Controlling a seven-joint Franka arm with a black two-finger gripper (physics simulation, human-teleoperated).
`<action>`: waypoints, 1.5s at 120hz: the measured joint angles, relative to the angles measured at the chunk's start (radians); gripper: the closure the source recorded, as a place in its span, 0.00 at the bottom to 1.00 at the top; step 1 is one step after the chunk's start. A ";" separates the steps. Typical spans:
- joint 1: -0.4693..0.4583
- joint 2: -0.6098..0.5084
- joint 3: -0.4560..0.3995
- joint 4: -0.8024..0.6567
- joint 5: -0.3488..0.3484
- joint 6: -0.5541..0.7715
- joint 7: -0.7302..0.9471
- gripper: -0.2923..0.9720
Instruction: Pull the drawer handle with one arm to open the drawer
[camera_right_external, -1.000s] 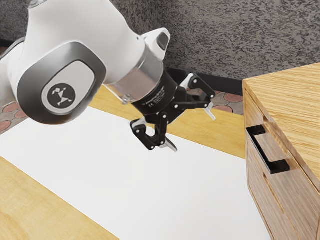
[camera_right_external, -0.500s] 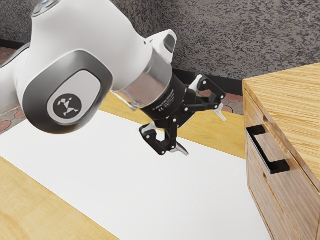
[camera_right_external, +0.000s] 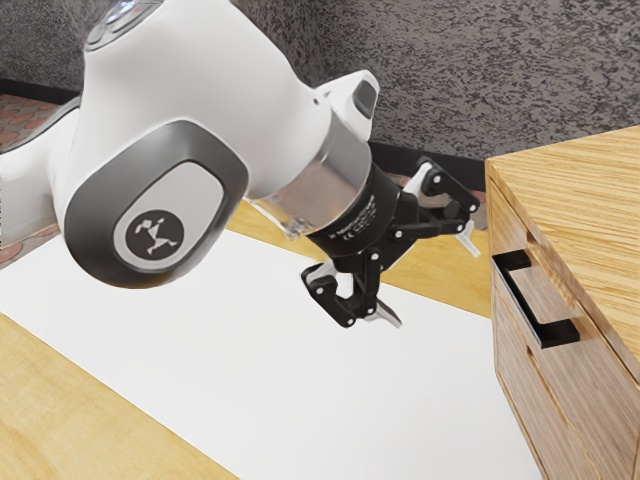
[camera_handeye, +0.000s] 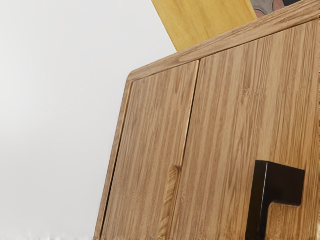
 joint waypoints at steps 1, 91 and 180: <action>0.000 0.000 -0.001 -0.001 0.000 0.001 0.000 0.23; -0.028 0.012 -0.018 -0.039 -0.003 0.072 -0.020 0.23; -0.029 0.082 -0.028 -0.045 -0.003 0.142 -0.024 0.23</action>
